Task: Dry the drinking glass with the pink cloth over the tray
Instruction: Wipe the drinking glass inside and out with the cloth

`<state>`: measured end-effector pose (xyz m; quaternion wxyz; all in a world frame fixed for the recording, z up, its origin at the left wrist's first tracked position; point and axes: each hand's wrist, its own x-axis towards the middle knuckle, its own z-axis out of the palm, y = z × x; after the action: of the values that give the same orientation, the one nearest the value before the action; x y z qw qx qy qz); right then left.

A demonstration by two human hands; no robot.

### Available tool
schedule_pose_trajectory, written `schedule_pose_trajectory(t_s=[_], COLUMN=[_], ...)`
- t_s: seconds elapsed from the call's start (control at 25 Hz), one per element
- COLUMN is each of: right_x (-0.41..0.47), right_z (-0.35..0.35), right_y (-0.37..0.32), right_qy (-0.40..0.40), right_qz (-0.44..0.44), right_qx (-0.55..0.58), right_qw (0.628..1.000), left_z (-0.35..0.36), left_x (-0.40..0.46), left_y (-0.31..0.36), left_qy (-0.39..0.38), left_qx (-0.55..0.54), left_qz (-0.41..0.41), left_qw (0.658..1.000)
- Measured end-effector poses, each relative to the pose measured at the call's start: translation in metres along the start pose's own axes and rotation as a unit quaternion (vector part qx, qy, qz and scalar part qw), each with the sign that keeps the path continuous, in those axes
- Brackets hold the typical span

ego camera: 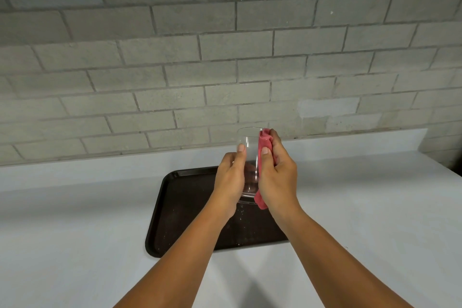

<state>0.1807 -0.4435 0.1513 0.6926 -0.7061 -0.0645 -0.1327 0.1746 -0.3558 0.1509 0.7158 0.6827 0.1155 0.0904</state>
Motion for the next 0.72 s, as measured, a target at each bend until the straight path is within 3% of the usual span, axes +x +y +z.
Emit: schedule_pose_trajectory(t_s=[0.32,0.56,0.72], right_x=[-0.022,0.019,-0.004], right_z=[0.002,-0.011,-0.006], right_y=[0.007,0.001,-0.006], right_qy=[-0.078,-0.022,-0.077], right_qz=[-0.068,0.031,-0.041], right_qx=[-0.017,0.029,-0.011], right_qw=[0.995,0.999,0.996], left_z=[-0.005,-0.002,-0.006], left_x=[0.004,-0.005,0.006], left_y=[0.004,-0.006,0.004], left_qy=[-0.003,-0.023,-0.019], left_qx=[-0.01,-0.032,-0.044], left_qz=[-0.006,-0.045,-0.038], left_qw=[1.0,0.998,0.998])
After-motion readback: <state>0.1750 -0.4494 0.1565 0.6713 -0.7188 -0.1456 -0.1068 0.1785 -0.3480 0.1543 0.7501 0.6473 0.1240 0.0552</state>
